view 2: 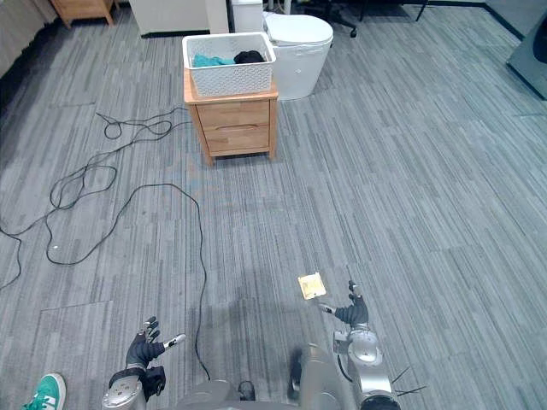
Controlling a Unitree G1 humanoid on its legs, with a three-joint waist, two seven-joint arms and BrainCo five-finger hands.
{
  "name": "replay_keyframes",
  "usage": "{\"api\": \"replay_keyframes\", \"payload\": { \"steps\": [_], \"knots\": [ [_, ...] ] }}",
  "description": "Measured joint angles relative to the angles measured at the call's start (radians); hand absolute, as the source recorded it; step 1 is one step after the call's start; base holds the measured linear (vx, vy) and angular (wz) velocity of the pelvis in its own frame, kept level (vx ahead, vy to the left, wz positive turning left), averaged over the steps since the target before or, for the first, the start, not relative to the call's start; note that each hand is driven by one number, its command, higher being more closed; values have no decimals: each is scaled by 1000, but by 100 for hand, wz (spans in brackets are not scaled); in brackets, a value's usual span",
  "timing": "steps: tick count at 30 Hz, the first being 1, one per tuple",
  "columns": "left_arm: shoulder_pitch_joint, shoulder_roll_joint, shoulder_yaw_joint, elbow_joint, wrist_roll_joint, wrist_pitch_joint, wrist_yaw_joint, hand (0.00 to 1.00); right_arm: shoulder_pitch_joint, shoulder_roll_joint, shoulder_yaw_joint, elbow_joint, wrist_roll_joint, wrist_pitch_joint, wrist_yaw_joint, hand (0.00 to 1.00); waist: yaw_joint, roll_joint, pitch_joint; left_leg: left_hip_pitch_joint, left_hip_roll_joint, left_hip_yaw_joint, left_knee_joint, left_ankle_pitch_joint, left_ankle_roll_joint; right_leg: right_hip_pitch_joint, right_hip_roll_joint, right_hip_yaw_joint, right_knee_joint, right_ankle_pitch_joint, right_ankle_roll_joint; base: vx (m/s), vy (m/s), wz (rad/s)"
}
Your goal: Pick up the laundry basket with both hands and put the clothes into the washing machine.
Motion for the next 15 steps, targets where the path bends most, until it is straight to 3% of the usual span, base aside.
{"api": "replay_keyframes", "payload": {
  "steps": [1,2,3,4,5,6,7,8,10,12,13,14,15],
  "knots": [
    [-4,-3,-4,6,0,0,-2,0,3,-4,2,-1,3,-1,0,0,-9,-3,-4,11,5,-16,17,-9,-16,-3,-4,0,34,53,-52,689,-96,58],
    [-13,-27,-6,13,0,-1,-3,0,-9,-16,17,-1,11,0,1,0,-6,46,-4,-14,48,-15,101,-4,-48,-8,10,-43,112,-17,-59,551,-87,35],
    [-14,-34,-5,14,0,-1,-3,0,-15,-12,21,-15,14,0,1,0,-10,55,2,-71,60,-5,242,24,-95,12,10,-57,122,-74,-69,704,-133,16],
    [-12,-56,4,15,0,3,-5,0,-14,-14,39,-45,14,0,4,0,-12,85,19,-174,92,3,511,136,-115,75,33,-69,105,-113,-84,584,-125,10],
    [-9,-71,13,15,0,5,-5,0,-9,-15,53,-57,13,0,4,0,-7,95,22,-228,114,4,646,213,-129,115,46,-66,89,-125,-83,877,-156,0],
    [-3,-81,9,9,0,8,-7,0,2,-8,68,-75,14,0,4,0,10,106,26,-319,172,15,875,225,-141,211,74,-66,45,-143,-92,849,-110,5],
    [-3,-84,5,3,0,13,-17,0,13,11,72,-104,18,-1,2,0,16,99,36,-402,207,35,1022,206,-109,316,86,-68,-10,-152,-105,830,-97,14],
    [-2,-86,5,-6,0,15,-24,0,20,22,73,-132,24,-4,1,0,24,84,46,-456,218,61,1064,186,-77,391,84,-59,-52,-164,-102,518,-49,16],
    [-1,-95,6,-20,0,18,-27,0,32,31,70,-174,31,-17,0,0,58,56,49,-572,218,116,1035,147,-31,513,67,-33,-148,-197,-84,593,-9,-5],
    [-1,-106,5,-37,0,26,-35,0,12,24,64,-181,30,-19,0,0,72,52,52,-687,207,136,856,128,-15,589,56,-26,-214,-220,-52,633,98,-12],
    [-3,-105,5,-38,1,35,-47,0,4,28,62,-176,30,-19,-1,0,90,37,62,-727,174,136,647,136,-20,625,28,-15,-229,-243,-34,712,204,-27],
    [-3,-107,4,-41,3,42,-48,0,0,28,63,-170,30,-18,-2,0,98,21,71,-742,146,113,437,165,-55,663,-2,-4,-241,-269,-4,605,201,-34],
    [4,-108,1,-42,3,47,-48,0,2,26,64,-167,30,-18,-2,0,108,21,69,-738,135,95,326,184,-83,680,-13,-3,-242,-284,12,622,246,-47]
  ]
}}
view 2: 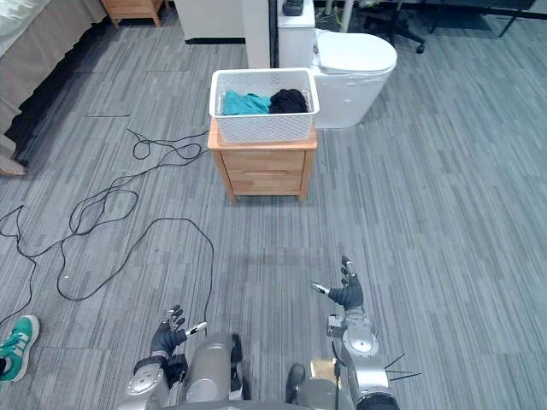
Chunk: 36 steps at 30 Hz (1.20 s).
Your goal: Pick up the laundry basket with both hands and put the clothes into the washing machine.
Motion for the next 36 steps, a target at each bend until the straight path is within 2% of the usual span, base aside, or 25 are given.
{"api": "replay_keyframes", "payload": {
  "steps": [1,2,3,5,7,8,10,11,13,15,16,17,18,19,21,22,23,24,25,28,29,30,31,32,36],
  "knots": [
    [12,1,-10,-3,2,7,2,0,4,-5,3,16,-2,0,-3,0,10,6,-6,7,-1,-32,-143,27,-10,40,-15,14,1,-41,38,646,307,-48],
    [24,11,-27,-3,2,13,3,0,3,0,2,44,-5,3,-5,0,14,-11,-15,4,-9,-27,-79,141,4,79,-44,31,15,-79,69,662,313,-47],
    [22,14,-31,-4,2,14,3,0,8,8,1,58,-6,4,-5,0,14,-22,-24,0,-19,-19,-44,159,33,77,-66,39,44,-82,72,696,350,-40],
    [15,28,-41,-29,3,13,3,0,18,38,-1,59,-19,6,-1,0,11,-65,-47,37,-66,35,41,75,128,-16,-161,80,332,-37,110,730,353,-31],
    [5,41,-67,-25,5,13,1,0,25,45,-2,62,-32,7,2,0,-2,-71,-44,126,-91,61,48,16,157,-111,-207,123,638,81,93,751,349,-9],
    [-6,43,-75,-17,13,13,2,0,22,45,9,73,-42,9,3,0,-16,-71,-42,235,-114,65,26,-11,176,-209,-236,126,921,84,62,750,318,-8],
    [-5,47,-66,-8,22,4,7,0,23,45,44,72,-51,9,3,0,-22,-58,-38,386,-114,66,-53,-20,183,-298,-238,65,1035,53,13,489,190,-24],
    [-4,51,-64,-5,22,-1,7,0,24,47,57,72,-58,4,3,0,-29,-48,-39,440,-109,66,-98,-20,183,-342,-231,20,1020,42,1,462,155,-14],
    [-7,54,-59,-5,22,-14,7,0,21,60,64,70,-60,0,4,0,-51,-47,-38,519,-109,61,-170,-37,169,-436,-214,-51,913,22,19,425,90,12],
    [-7,52,-59,4,22,-14,4,0,27,64,64,78,-60,3,4,0,-57,-61,-37,567,-115,61,-209,-62,152,-500,-188,-86,726,27,30,386,-7,12],
    [-3,51,-60,29,23,-11,3,0,30,61,60,105,-60,4,4,0,-57,-63,-38,597,-116,56,-219,-67,142,-501,-151,-98,537,55,45,441,-61,23],
    [7,51,-60,41,30,-10,1,0,42,62,54,113,-60,9,4,0,-57,-73,-44,614,-127,45,-220,-78,123,-485,-111,-86,358,137,45,368,-58,33],
    [18,52,-60,40,31,-10,0,0,53,62,53,113,-60,9,4,0,-57,-82,-49,622,-138,34,-218,-88,108,-478,-103,-77,293,201,31,390,-103,56],
    [18,37,-53,56,37,-5,0,0,68,47,38,114,-60,14,4,0,-66,-69,-62,643,-130,-2,-212,-112,89,-460,-91,-76,291,259,-13,393,-109,58],
    [38,4,-29,31,40,-10,-8,0,84,40,22,98,-58,19,3,0,-70,-36,-62,587,-95,-27,-65,-116,79,-425,-79,-114,274,202,-15,403,-123,55],
    [33,-18,-18,30,39,-8,-11,0,92,33,20,76,-57,21,3,0,-72,-6,-44,486,-43,-33,195,-92,38,-366,-51,-136,230,192,-25,312,-108,21],
    [44,-29,-2,32,39,-7,-14,0,102,30,26,53,-56,23,2,0,-50,16,-50,381,31,-27,417,-34,-23,-320,-11,-135,202,186,-47,310,-85,-11],
    [54,-29,-1,34,39,-4,-17,0,105,31,27,50,-55,23,2,0,-38,16,-53,355,55,-20,468,-39,-16,-302,1,-129,194,179,-55,309,-54,-48],
    [63,-27,0,33,38,3,-18,0,98,49,26,49,-54,23,-1,0,-32,1,-52,329,71,-16,465,-60,19,-282,2,-116,190,165,-57,285,-47,-47],
    [66,-27,-1,30,35,6,-21,0,105,50,-7,21,-39,23,-15,0,-19,-20,-71,307,66,-14,171,-87,46,-248,-1,-78,135,169,-40,266,11,-35],
    [67,-28,-1,30,36,7,-21,0,107,49,-15,7,-38,23,-25,0,-21,-13,-77,316,63,-25,47,-80,42,-245,-1,-71,129,177,-24,338,143,-35],
    [66,-31,0,32,36,12,-21,0,107,49,-34,-3,-38,23,-32,0,-21,1,-81,343,62,-30,-114,-24,28,-242,0,-62,133,175,-9,287,161,-27],
    [63,-33,1,35,36,14,-21,0,105,48,-46,-2,-38,24,-37,0,-19,-2,-80,363,55,-25,-141,38,14,-236,-3,-56,134,170,5,274,170,-17],
    [60,-28,1,36,36,17,-19,0,114,63,-68,-19,-38,31,-43,0,-21,-23,-85,397,24,-17,-179,53,21,-218,-27,-56,117,172,22,258,168,7],
    [70,-16,1,-14,25,23,-18,0,128,61,-92,-97,-41,31,-45,0,-17,-39,-95,455,-28,0,-233,52,22,-158,-74,-61,57,174,61,170,127,6]
  ]
}}
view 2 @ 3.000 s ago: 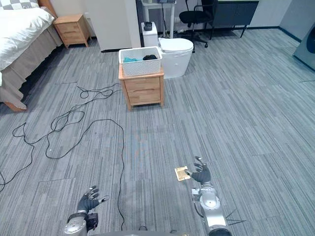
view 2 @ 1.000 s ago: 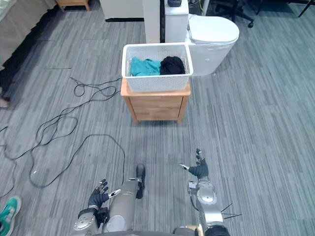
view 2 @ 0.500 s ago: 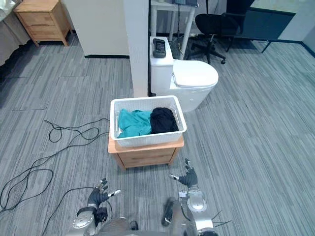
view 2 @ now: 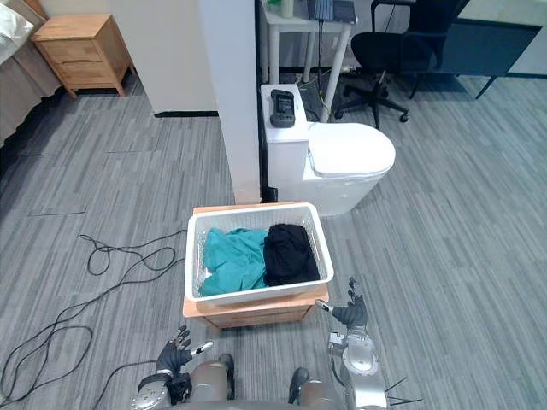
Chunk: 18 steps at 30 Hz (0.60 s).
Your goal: Pick up the laundry basket with both hands and put the clothes into the washing machine.
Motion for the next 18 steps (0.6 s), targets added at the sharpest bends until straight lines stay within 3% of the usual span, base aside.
{"api": "replay_keyframes", "payload": {
  "steps": [7,13,18],
  "knots": [
    [4,40,41,-111,-66,4,51,0,-63,-25,-2,-13,-13,0,-37,0,1,13,-25,47,-7,21,-69,3,6,6,8,38,-37,6,9,41,-11,-15],
    [-102,88,50,-23,-60,-11,93,0,-216,-110,10,210,-91,18,-39,0,1,19,-29,25,-16,33,-140,48,14,-27,32,63,-112,62,3,0,-21,-11],
    [-279,129,48,58,-22,-37,114,0,-445,-182,21,353,-135,51,-58,0,0,41,67,-41,-19,35,-157,96,29,-99,33,82,-115,106,-14,-87,2,-7]
  ]
}}
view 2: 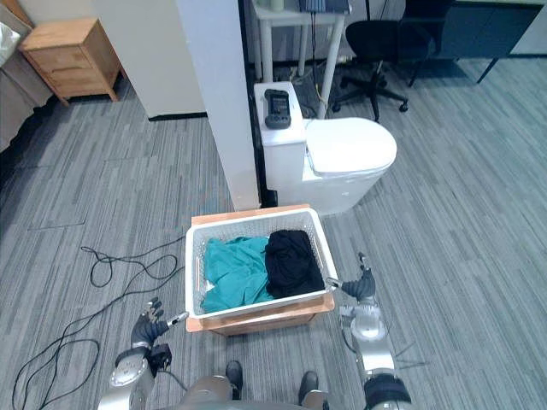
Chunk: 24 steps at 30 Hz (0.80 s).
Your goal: Pick up the laundry basket with both hands and put the clothes into the washing machine.
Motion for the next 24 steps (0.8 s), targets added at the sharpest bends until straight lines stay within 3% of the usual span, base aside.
{"api": "replay_keyframes", "payload": {
  "steps": [5,10,11,12,16,24],
  "knots": [
    [-207,41,-4,99,18,-24,21,0,-233,-30,29,118,1,12,-6,0,0,1,129,-107,6,4,41,26,8,-143,-4,24,102,1,-1,-185,9,-9],
    [-376,60,-40,202,24,-35,43,0,-411,-42,46,205,22,33,-5,0,3,-1,176,-188,3,16,52,48,12,-260,-15,36,173,1,-1,-124,12,-7],
    [-413,60,-54,216,25,-37,44,100,-437,-43,63,211,23,36,-3,0,1,-3,181,-203,4,15,54,53,12,-276,-16,35,179,1,-1,-60,3,2],
    [-433,60,-62,228,26,-42,45,100,-449,-43,72,211,23,36,-1,100,1,-3,183,-211,4,14,57,53,12,-285,-16,34,185,1,-1,-42,-1,3],
    [-543,60,-104,280,37,-45,60,100,-525,-49,118,248,21,40,0,100,-3,-3,184,-262,9,5,78,54,11,-330,-15,28,201,1,-1,-11,-2,3],
    [-549,122,-110,280,36,-49,59,100,-532,-62,158,248,71,41,-6,100,-6,-3,188,-267,9,6,64,56,9,-329,-12,30,173,4,-4,39,10,-1]
  ]
}}
